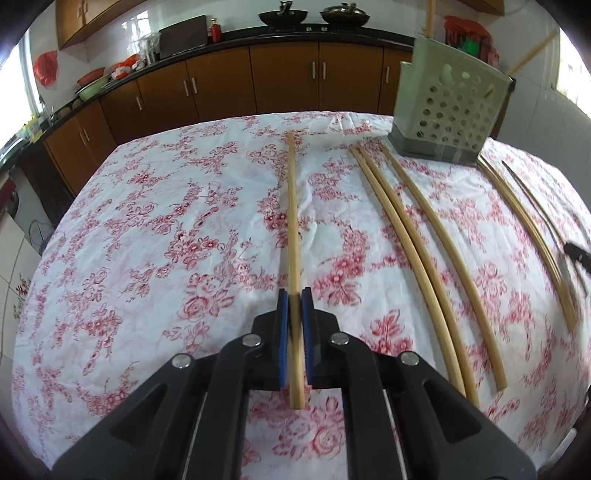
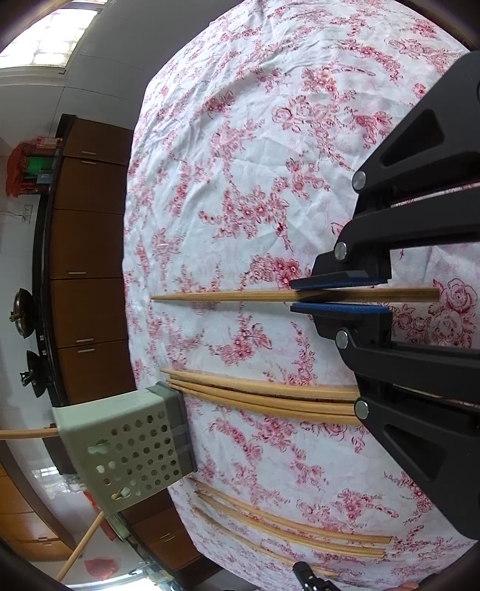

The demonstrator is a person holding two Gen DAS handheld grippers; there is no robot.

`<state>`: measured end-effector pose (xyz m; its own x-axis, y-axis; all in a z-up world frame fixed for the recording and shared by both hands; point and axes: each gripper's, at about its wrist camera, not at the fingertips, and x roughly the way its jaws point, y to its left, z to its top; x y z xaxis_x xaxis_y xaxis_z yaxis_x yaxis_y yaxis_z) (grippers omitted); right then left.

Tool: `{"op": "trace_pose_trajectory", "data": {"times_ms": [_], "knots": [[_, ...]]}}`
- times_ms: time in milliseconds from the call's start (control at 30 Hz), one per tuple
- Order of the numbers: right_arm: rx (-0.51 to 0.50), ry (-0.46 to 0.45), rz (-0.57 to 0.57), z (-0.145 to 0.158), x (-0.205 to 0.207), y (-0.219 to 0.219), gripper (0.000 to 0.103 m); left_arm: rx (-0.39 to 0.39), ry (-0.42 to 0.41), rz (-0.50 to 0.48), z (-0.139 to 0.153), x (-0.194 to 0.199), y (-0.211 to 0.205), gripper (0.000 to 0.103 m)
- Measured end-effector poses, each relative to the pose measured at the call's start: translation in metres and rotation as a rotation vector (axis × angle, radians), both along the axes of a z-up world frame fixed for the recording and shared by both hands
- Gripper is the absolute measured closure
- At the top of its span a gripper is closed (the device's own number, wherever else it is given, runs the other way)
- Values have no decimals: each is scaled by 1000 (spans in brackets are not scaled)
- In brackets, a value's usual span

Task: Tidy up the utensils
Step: 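Lift the chopsticks upright with both tools and move them over the holder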

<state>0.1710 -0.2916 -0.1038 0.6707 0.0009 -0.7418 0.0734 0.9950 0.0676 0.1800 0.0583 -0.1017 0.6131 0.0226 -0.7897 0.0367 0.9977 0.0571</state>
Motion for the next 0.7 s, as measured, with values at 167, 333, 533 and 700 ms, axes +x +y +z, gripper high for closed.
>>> {"op": "trace_pose_trajectory", "data": {"times_ms": [167, 333, 533, 700], "knots": [[3, -101, 0, 36, -7, -5, 95, -21, -53, -20, 27, -7, 3, 95], [18, -219, -1, 78, -12, -8, 95, -57, -199, -47, 86, -13, -2, 95], [48, -319, 16, 112, -16, -7, 95, -137, -316, -54, 136, -8, -3, 95], [60, -365, 34, 128, -16, -4, 95, -148, -362, -56, 157, -2, -6, 95]]}}
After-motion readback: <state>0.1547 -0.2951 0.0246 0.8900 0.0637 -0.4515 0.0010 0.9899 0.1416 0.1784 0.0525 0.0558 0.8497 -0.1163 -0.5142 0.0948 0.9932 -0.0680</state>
